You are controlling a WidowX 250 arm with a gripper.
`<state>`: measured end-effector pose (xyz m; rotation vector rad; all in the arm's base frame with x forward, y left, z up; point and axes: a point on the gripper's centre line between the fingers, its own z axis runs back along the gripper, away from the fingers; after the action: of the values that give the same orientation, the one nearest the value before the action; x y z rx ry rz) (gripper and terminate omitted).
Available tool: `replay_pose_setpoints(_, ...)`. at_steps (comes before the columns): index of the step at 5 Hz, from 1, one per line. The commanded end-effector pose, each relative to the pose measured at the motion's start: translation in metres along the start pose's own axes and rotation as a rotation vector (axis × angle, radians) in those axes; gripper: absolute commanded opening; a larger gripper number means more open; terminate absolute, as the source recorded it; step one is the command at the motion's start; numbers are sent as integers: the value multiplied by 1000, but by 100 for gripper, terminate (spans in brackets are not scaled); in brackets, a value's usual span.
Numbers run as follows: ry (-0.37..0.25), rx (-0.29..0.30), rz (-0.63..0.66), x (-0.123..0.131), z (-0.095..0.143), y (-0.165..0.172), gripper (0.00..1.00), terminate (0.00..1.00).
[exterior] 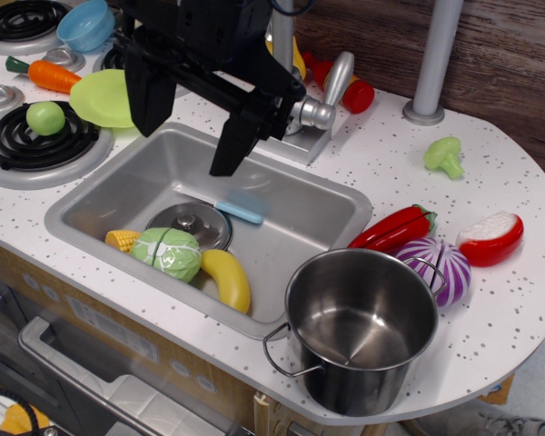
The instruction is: Put broccoli in pot or pan
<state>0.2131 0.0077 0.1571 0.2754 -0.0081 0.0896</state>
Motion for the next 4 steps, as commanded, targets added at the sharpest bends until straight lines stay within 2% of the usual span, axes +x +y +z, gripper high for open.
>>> replay_pose_setpoints(1, -48, 5, 61, 51, -3, -22, 100, 0)
replay_pose_setpoints(2, -91, -16, 66, 98, -13, -53, 100, 0)
replay_pose_setpoints(4, -147, -90, 22, 191, -16, -96, 100, 0)
